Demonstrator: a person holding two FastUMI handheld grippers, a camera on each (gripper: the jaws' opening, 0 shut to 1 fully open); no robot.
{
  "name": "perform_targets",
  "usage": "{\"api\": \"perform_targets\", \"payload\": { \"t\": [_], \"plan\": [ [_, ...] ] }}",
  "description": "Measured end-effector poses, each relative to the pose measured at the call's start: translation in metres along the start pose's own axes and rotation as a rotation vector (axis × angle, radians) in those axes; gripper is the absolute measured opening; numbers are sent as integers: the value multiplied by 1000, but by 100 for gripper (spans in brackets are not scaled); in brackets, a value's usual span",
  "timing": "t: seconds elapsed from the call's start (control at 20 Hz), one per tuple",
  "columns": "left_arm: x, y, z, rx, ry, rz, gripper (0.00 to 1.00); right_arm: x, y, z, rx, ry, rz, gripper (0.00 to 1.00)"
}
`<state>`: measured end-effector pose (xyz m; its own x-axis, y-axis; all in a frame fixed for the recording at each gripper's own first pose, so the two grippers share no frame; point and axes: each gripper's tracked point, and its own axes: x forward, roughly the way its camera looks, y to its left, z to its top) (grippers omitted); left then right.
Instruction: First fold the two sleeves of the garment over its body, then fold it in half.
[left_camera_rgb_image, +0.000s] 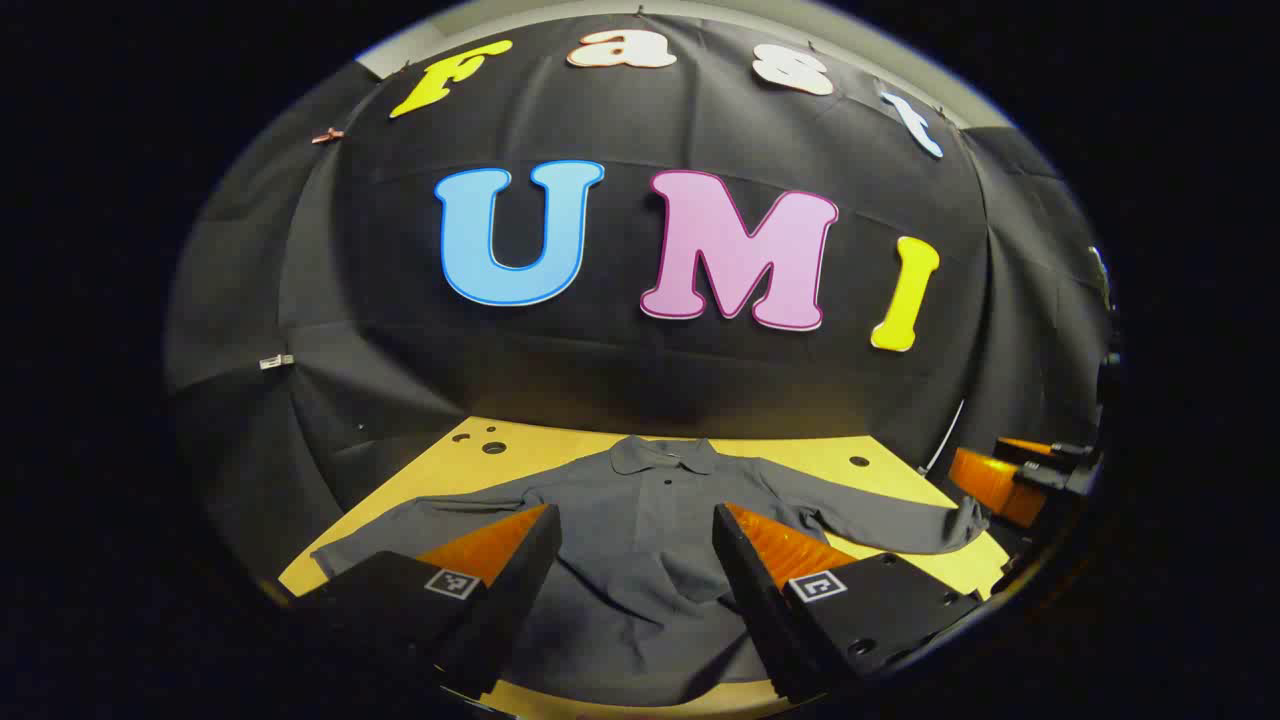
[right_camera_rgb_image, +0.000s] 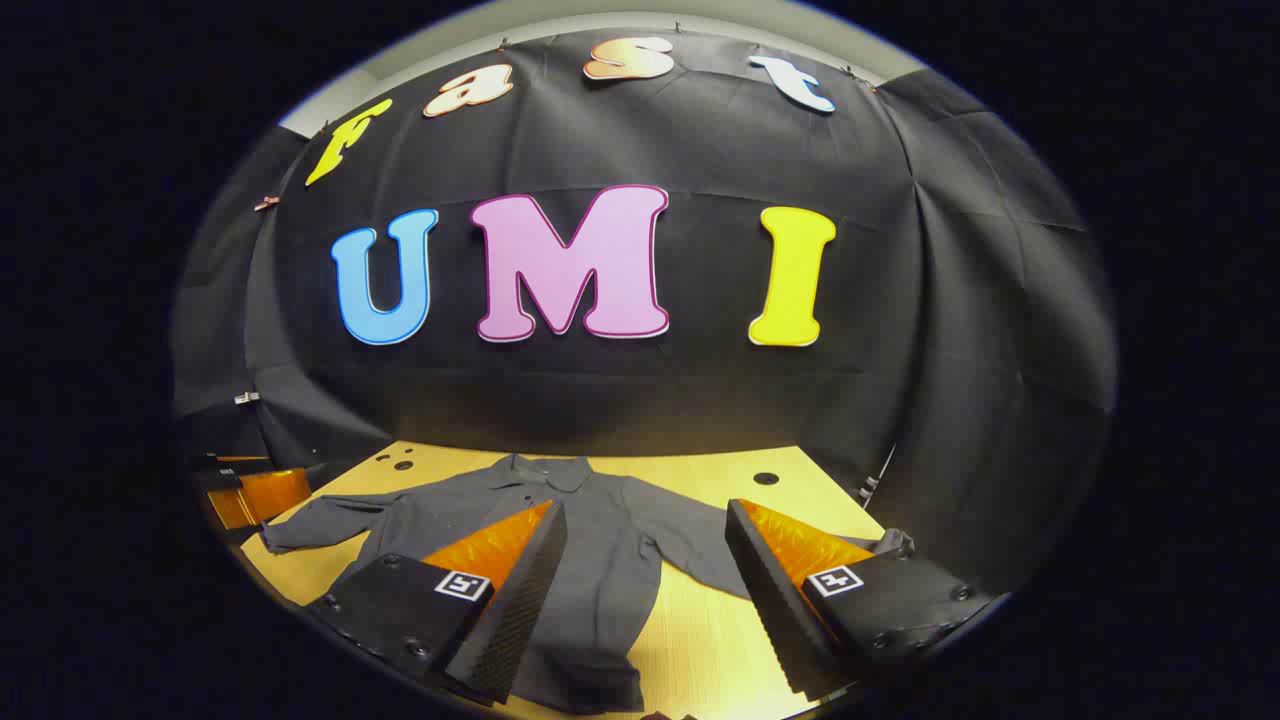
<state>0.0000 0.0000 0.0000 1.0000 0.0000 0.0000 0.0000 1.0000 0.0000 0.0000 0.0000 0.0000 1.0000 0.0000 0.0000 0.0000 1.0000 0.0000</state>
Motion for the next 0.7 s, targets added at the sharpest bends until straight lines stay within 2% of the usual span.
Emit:
{"api": "perform_targets", "payload": {
  "t": [0.2, 0.35, 0.7],
  "plan": [
    [11, -1, 11, 16, -39, -6, 96, 8, 2, 2, 11, -17, 9, 99],
    [15, -4, 15, -14, -33, -16, 96, 14, 2, 2, 10, -14, 9, 98],
    [19, -3, 0, -30, -8, -5, 96, 25, 2, 2, 19, -2, 1, 99]
  ]
}}
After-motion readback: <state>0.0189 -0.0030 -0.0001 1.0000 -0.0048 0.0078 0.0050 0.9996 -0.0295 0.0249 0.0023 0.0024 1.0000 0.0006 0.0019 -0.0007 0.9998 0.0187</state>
